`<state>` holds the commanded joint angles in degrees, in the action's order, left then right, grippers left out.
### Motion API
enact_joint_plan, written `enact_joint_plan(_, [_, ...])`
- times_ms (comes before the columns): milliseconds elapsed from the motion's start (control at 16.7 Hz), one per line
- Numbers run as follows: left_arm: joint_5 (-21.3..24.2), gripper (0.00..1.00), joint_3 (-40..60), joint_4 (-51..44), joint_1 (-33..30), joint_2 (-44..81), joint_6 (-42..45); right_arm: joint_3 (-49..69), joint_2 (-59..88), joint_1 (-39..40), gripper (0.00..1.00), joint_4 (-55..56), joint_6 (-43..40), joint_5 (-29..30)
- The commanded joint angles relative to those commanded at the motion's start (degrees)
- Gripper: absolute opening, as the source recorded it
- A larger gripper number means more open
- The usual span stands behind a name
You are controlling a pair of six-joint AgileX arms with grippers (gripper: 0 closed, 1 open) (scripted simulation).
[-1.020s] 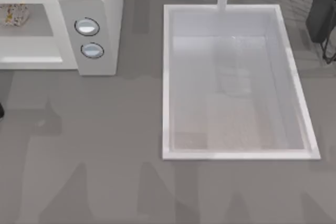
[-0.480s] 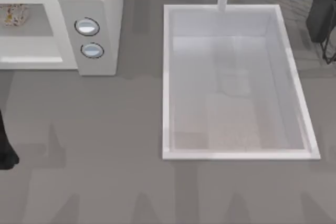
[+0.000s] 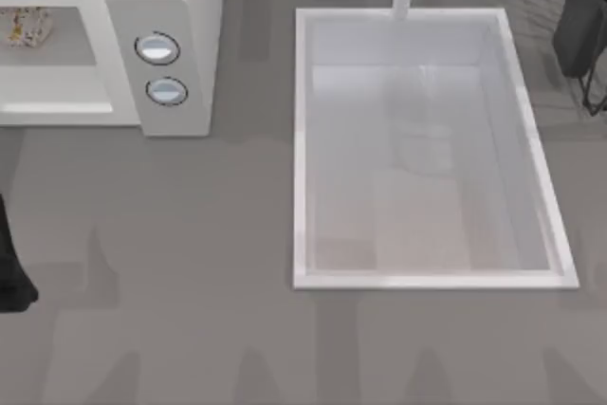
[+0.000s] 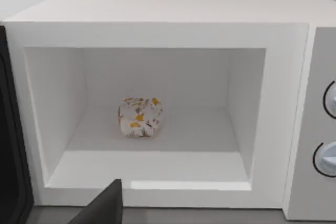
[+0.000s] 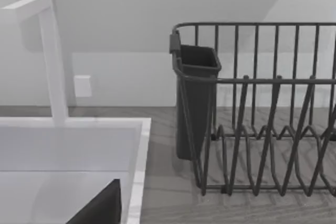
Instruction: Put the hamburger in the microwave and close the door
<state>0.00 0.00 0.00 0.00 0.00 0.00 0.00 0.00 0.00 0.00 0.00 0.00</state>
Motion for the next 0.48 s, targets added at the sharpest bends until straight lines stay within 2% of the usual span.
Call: enact_joint_plan(480, [0.0, 0.32, 0.0, 0.0, 0.0, 0.0, 0.0, 0.0, 0.0, 0.0, 1.0, 0.0, 0.0, 0.0])
